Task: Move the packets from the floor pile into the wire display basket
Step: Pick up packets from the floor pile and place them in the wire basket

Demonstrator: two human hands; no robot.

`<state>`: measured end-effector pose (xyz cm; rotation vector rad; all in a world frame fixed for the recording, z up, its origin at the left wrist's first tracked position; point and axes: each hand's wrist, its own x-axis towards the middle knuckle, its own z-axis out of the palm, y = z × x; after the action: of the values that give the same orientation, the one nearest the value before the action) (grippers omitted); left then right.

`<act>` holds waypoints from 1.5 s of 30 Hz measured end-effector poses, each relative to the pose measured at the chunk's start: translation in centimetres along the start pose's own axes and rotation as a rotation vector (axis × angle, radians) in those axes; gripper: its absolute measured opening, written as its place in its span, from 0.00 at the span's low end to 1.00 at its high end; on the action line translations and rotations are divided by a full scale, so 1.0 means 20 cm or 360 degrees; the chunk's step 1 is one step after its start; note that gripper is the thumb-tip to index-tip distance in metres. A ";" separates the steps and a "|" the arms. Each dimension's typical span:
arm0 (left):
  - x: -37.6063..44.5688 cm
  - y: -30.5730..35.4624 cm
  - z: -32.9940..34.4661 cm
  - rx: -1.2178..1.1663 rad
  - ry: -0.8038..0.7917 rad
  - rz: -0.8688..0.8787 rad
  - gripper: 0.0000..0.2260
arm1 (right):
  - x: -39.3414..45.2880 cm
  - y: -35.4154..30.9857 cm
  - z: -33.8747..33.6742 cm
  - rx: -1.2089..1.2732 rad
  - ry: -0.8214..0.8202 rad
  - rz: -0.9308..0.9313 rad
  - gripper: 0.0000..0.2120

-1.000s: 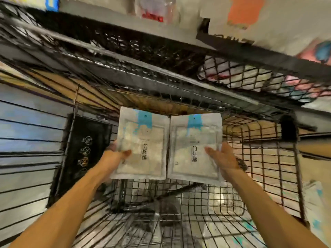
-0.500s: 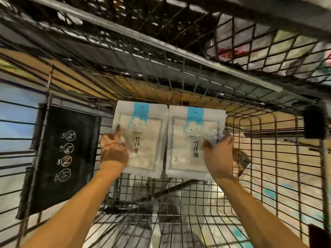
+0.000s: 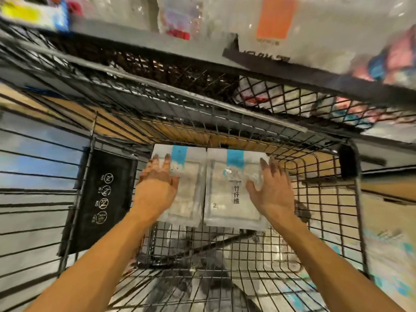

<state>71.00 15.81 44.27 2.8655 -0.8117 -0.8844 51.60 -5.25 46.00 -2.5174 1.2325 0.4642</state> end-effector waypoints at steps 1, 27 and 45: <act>-0.03 0.02 -0.06 0.0048 0.0026 0.0050 0.29 | -0.02 0.00 -0.06 0.0005 0.0000 -0.0021 0.36; -1.21 0.57 -1.97 -0.0107 0.0803 0.0587 0.26 | -1.17 -0.09 -2.08 0.0161 0.0760 -0.0164 0.38; -1.99 1.12 -1.72 0.0194 0.0601 0.1623 0.28 | -2.54 0.41 -1.89 0.0390 0.1080 0.0721 0.45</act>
<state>50.91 12.02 97.56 2.0527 -1.9680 -0.1550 21.33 10.50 99.99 -2.2316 1.9681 -0.4814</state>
